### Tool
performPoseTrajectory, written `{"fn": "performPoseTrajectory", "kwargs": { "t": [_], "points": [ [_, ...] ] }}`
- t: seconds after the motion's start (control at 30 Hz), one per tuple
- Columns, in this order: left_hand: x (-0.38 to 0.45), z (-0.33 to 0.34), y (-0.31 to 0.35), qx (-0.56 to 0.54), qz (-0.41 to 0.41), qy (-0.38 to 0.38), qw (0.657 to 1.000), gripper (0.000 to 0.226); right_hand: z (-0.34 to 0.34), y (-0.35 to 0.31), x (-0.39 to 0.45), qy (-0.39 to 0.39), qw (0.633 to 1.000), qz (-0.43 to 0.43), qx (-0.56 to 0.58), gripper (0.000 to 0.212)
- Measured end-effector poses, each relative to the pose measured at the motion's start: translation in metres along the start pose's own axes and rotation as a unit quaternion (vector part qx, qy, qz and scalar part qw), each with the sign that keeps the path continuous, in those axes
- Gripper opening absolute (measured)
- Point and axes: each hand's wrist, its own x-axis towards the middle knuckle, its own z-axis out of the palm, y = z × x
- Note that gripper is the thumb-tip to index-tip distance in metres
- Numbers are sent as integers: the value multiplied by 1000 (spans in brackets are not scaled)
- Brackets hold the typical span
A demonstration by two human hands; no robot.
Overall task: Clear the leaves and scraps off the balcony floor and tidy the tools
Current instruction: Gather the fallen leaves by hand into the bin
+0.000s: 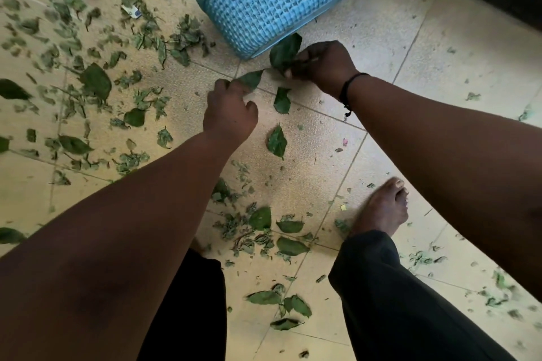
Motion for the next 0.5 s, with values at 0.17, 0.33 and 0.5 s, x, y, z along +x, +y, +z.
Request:
{"fn": "performPoseTrajectory", "kwargs": {
  "t": [0.17, 0.33, 0.5],
  "points": [
    [16, -3, -9, 50, 2, 25, 998, 44, 20, -15, 27, 119, 988, 57, 78, 29],
    [33, 4, -13, 91, 7, -13, 996, 47, 25, -14, 37, 154, 984, 81, 42, 29],
    [37, 5, -20, -8, -27, -55, 998, 20, 22, -13, 33, 102, 985, 91, 102, 33]
  ]
}}
